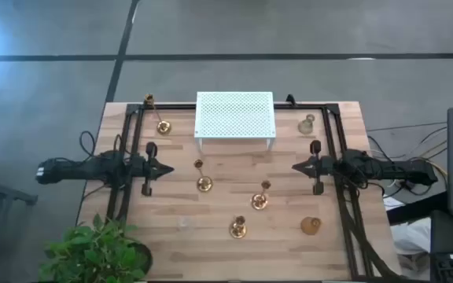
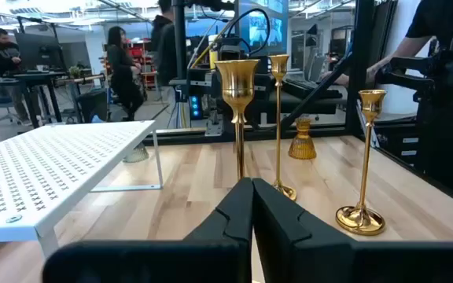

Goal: Pick & Place candle stick holders

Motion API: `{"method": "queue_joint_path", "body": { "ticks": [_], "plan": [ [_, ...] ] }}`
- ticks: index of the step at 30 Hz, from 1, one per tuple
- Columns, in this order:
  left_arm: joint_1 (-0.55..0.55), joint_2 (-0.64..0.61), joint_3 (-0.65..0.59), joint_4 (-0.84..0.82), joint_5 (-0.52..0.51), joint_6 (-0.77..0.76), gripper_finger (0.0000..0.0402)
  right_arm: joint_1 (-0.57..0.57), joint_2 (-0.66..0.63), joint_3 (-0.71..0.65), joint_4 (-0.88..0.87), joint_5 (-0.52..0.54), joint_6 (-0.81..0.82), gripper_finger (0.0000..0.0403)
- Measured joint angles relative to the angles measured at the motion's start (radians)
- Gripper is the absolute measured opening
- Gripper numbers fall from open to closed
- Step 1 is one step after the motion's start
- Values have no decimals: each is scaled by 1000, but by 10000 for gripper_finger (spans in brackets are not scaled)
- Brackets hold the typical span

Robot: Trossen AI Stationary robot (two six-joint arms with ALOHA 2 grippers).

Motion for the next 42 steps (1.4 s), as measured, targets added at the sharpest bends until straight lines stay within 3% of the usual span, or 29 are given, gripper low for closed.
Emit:
{"method": "queue_joint_path", "body": {
  "ticks": [39, 42],
  "plan": [
    [0, 0, 0, 0, 0, 0, 14, 0, 0, 0, 1, 0, 6, 9],
    [0, 0, 0, 0, 0, 0, 14, 0, 5, -2, 95, 0, 54, 9]
  ]
}}
